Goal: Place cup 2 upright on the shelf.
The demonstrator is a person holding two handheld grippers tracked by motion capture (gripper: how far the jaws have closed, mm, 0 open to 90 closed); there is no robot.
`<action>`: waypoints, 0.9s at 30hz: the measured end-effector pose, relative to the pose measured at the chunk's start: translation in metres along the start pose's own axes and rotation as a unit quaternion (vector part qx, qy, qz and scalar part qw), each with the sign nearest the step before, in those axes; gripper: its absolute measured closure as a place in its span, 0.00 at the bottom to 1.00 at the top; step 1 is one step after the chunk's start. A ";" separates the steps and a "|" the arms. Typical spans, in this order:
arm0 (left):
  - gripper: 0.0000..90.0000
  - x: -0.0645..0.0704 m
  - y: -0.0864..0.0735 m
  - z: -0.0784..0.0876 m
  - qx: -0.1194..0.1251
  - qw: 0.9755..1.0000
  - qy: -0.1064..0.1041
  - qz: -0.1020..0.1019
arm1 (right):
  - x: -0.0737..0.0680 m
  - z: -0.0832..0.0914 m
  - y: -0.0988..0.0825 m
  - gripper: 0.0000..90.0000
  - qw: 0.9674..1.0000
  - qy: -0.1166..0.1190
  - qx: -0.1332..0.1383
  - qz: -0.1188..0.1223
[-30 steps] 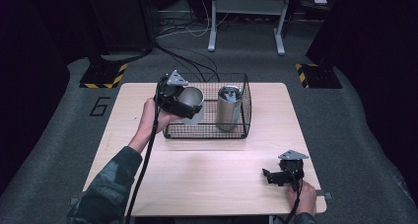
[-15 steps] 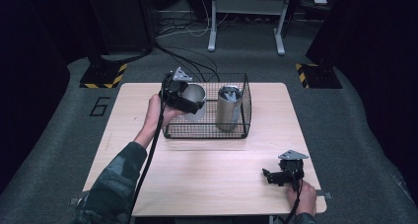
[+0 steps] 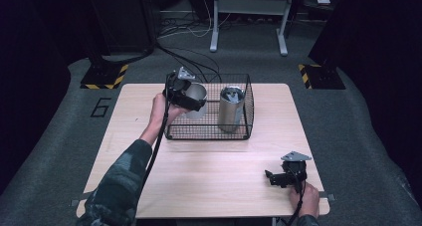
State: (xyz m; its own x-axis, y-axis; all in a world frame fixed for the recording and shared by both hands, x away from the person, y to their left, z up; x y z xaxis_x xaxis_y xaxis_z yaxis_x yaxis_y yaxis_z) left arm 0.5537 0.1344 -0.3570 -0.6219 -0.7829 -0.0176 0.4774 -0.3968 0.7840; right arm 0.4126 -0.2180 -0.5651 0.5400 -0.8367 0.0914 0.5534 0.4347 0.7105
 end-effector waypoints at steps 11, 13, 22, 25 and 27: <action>0.07 -0.005 -0.004 -0.021 -0.009 1.000 0.005 0.010 | 0.000 0.000 0.000 0.00 1.000 0.000 0.000 0.000; 0.07 -0.005 -0.005 -0.025 -0.011 1.000 0.007 0.012 | 0.000 0.000 0.000 0.00 1.000 0.001 0.000 -0.001; 0.07 -0.009 -0.011 -0.044 -0.026 0.999 0.007 0.020 | 0.000 0.000 0.000 0.00 1.000 0.001 0.000 0.000; 0.07 -0.010 -0.014 -0.050 -0.032 0.999 0.008 0.023 | 0.000 0.000 0.000 0.00 1.000 0.001 0.000 -0.001; 0.07 -0.010 -0.016 -0.054 -0.035 0.999 0.009 0.022 | 0.000 0.000 0.000 0.00 1.000 0.000 0.000 0.000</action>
Point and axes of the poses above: each handheld gripper's, and its own axes: z roughly backward along the jaws, y roughly out of its top, x roughly to its right, the point moved 5 cm from there along -z, roughly forward along the jaws, and after that the axes turned 7 degrees about z, right-handed, at the moved point
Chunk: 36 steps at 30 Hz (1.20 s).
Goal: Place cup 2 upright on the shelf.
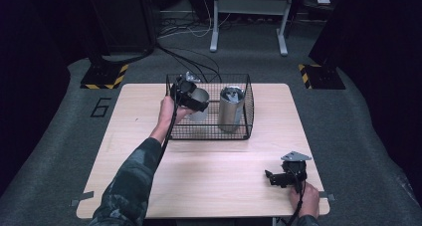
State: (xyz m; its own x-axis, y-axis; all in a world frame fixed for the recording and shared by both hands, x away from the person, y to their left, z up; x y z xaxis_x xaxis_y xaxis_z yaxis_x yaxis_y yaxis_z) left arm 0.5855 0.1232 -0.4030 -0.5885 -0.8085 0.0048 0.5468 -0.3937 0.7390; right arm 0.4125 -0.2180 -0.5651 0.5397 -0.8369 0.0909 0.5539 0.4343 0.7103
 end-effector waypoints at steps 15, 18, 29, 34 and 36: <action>0.07 -0.002 -0.012 -0.023 -0.034 0.999 0.003 0.013 | 0.000 0.000 0.000 0.00 1.000 0.001 0.000 -0.001; 0.07 -0.001 -0.013 -0.028 -0.035 0.999 0.001 0.014 | 0.000 0.000 0.000 0.00 1.000 0.000 0.000 0.001; 0.06 -0.008 -0.024 -0.041 -0.056 0.998 0.010 0.026 | 0.000 0.000 0.000 0.00 1.000 0.000 0.000 0.001; 0.06 -0.008 -0.027 -0.045 -0.063 0.998 0.011 0.026 | 0.000 0.000 0.000 0.00 1.000 0.000 0.000 0.001; 0.06 -0.007 -0.028 -0.048 -0.068 0.997 0.012 0.022 | 0.000 0.000 0.000 0.00 1.000 0.000 0.000 0.001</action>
Point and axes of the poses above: each handheld gripper's, and its own axes: z roughly backward along the jaws, y roughly out of its top, x roughly to its right, the point moved 5 cm from there along -z, roughly forward along the jaws, and after that the axes turned 7 degrees about z, right-handed, at the moved point
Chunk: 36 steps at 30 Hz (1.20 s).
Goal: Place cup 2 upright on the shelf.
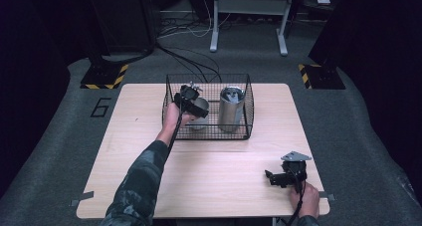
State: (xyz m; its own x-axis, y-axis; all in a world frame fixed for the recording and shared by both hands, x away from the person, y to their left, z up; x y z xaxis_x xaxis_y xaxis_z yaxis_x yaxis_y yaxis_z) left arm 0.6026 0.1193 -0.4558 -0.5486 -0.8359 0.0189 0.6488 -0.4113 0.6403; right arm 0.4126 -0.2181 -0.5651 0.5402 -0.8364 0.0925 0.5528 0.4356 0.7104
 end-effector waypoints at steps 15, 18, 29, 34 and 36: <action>0.06 -0.002 -0.002 -0.005 -0.015 1.000 0.002 -0.006 | 0.000 0.000 0.000 0.00 1.000 0.000 0.000 0.000; 0.06 -0.003 -0.003 -0.005 -0.018 1.000 0.001 -0.005 | 0.000 0.000 0.000 0.00 1.000 0.000 0.000 0.000; 0.06 -0.005 -0.003 -0.005 -0.025 1.000 -0.002 -0.008 | 0.000 0.000 0.000 0.00 1.000 0.000 0.000 0.000; 0.05 -0.004 -0.003 -0.003 -0.025 1.000 0.006 -0.011 | 0.000 0.000 0.000 0.00 1.000 0.001 0.000 -0.001; 0.03 -0.004 -0.002 -0.002 -0.024 1.000 0.008 -0.010 | 0.000 0.000 0.000 0.00 1.000 0.000 0.000 0.000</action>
Point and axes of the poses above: each handheld gripper's, and its own axes: z roughly backward along the jaws, y roughly out of its top, x roughly to its right, the point moved 5 cm from there along -z, roughly forward along the jaws, and after that the axes turned 7 degrees about z, right-handed, at the moved point
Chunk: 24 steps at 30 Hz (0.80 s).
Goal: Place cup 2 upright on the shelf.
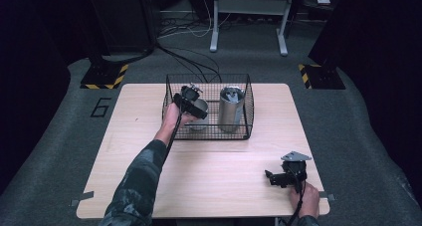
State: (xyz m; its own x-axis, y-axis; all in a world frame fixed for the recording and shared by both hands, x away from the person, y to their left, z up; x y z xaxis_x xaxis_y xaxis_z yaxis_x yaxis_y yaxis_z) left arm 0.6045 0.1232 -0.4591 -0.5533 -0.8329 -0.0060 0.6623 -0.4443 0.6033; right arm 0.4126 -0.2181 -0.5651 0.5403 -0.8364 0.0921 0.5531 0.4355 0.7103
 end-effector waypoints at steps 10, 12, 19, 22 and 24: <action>0.00 0.003 0.001 0.018 0.014 0.999 -0.029 0.003 | 0.000 0.000 0.000 0.00 1.000 0.000 0.000 0.001; 0.00 0.004 0.000 0.022 0.019 0.999 -0.033 0.001 | 0.000 0.000 0.000 0.00 1.000 0.000 0.000 0.000; 0.00 0.010 0.001 0.041 0.039 0.998 -0.053 -0.003 | 0.000 0.000 0.000 0.00 1.000 0.001 0.000 -0.001; 0.00 0.013 -0.001 0.051 0.044 0.997 -0.059 -0.010 | 0.000 0.000 0.000 0.00 1.000 0.001 0.000 -0.001; 0.00 0.014 -0.003 0.059 0.050 0.997 -0.061 -0.018 | 0.000 0.000 0.000 0.00 1.000 0.001 0.001 0.000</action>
State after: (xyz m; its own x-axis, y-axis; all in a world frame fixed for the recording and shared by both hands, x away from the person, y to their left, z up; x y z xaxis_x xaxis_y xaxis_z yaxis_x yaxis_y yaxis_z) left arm 0.5647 0.1322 -0.4136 -0.6367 -0.7684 0.0644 0.5913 -0.4330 0.6803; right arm 0.4127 -0.2180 -0.5650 0.5419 -0.8354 0.0915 0.5519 0.4359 0.7109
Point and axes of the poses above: each handheld gripper's, and its own axes: z roughly backward along the jaws, y roughly out of its top, x roughly to its right, the point moved 5 cm from there along -z, roughly forward along the jaws, and after that the axes turned 7 degrees about z, right-handed, at the moved point
